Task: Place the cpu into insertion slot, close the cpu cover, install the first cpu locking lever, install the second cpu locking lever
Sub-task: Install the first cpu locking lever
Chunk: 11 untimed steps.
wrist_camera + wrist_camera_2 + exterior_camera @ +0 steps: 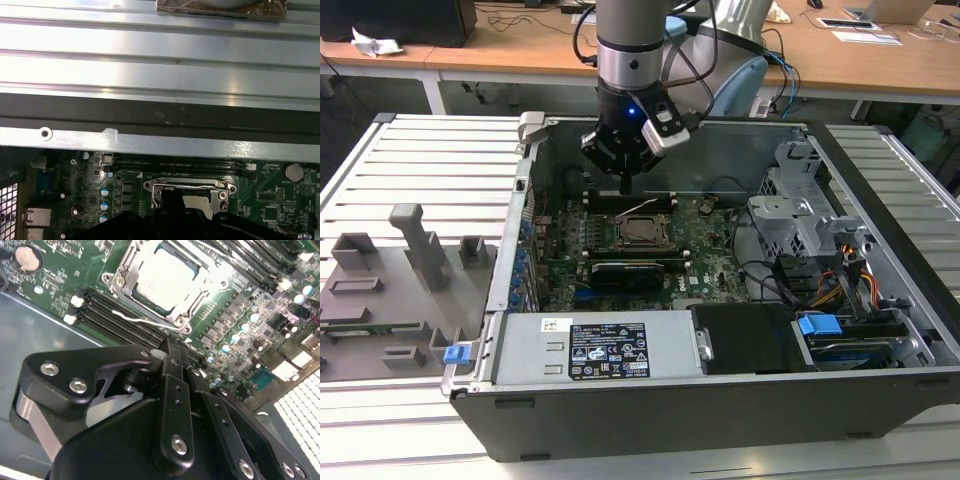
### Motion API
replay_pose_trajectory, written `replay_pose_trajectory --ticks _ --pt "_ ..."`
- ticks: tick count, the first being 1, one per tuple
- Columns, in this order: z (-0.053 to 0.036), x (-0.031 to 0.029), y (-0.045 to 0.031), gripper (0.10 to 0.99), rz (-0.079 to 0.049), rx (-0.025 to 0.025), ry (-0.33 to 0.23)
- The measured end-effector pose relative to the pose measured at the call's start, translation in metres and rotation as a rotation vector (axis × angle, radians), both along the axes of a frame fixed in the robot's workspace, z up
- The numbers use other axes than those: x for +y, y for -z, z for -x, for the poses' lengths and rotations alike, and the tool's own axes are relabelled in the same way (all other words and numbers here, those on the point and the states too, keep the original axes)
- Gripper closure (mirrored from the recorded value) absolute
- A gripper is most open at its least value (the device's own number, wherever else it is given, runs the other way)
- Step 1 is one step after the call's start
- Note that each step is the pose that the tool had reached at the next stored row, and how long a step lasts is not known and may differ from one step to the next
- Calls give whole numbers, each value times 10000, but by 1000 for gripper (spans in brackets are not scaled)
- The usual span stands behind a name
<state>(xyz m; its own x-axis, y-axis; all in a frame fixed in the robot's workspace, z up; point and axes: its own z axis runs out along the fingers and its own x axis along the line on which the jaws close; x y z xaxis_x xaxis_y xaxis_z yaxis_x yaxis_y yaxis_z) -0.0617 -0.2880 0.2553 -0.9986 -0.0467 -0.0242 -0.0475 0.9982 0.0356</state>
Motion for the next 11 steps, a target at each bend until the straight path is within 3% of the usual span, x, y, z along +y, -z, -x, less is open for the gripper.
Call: replay_pose_trajectory --ticks 6,11 --pt "-8 0 37 980 -168 1 -33" --pt "-137 0 114 980 -172 2 -185"
